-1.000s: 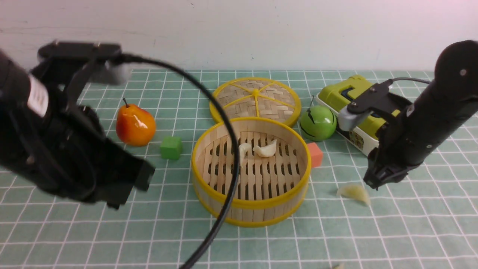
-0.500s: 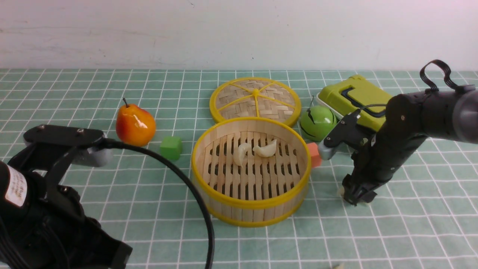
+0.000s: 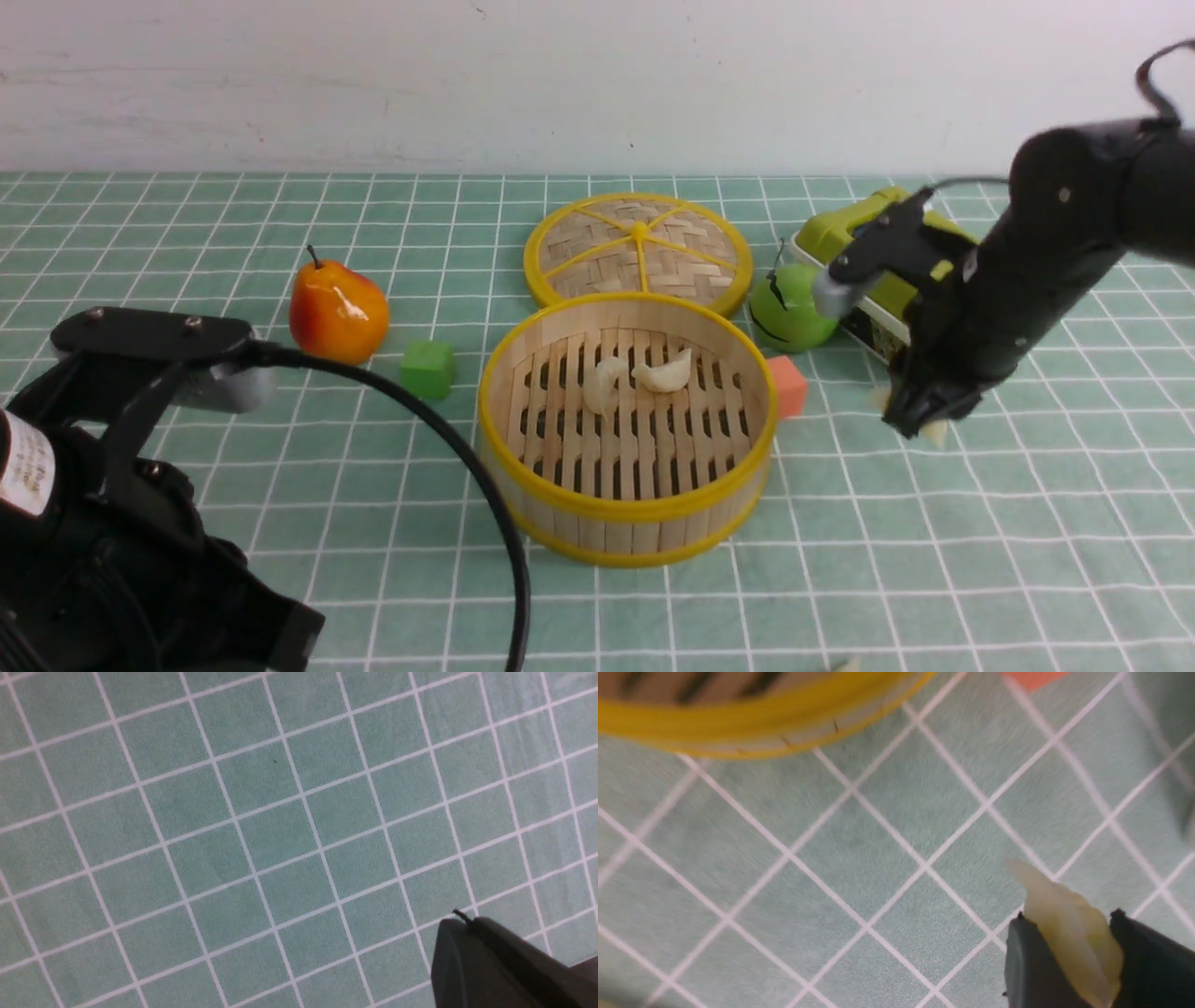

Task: Put the dumplings into the steamer on the table with the blue tablecloth.
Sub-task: 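Place the dumpling in the bamboo steamer basket with the right gripper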

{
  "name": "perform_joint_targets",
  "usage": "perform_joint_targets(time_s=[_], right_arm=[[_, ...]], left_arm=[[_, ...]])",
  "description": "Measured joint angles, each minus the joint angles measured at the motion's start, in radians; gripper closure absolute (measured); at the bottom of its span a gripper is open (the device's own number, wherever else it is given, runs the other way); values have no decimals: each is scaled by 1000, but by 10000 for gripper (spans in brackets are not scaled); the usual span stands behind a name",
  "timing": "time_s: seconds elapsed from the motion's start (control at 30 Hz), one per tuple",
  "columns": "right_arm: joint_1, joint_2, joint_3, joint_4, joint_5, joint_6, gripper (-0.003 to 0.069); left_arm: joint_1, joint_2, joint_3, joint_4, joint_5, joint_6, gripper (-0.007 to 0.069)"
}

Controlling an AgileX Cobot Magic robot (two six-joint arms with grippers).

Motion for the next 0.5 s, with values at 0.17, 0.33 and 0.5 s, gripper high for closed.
perform_joint_targets(time_s=[0.17,0.33,0.5], right_arm=[[154,-40,-137,30,44,175,454],[266,61,-228,40,37,306,454],[328,221,-289,40,-12,385,454]], left_arm=[[0,-119,0,0,-34,6,638],[0,-250,5,-1,-28,6,638],[0,-379,63,-1,-21,6,638]])
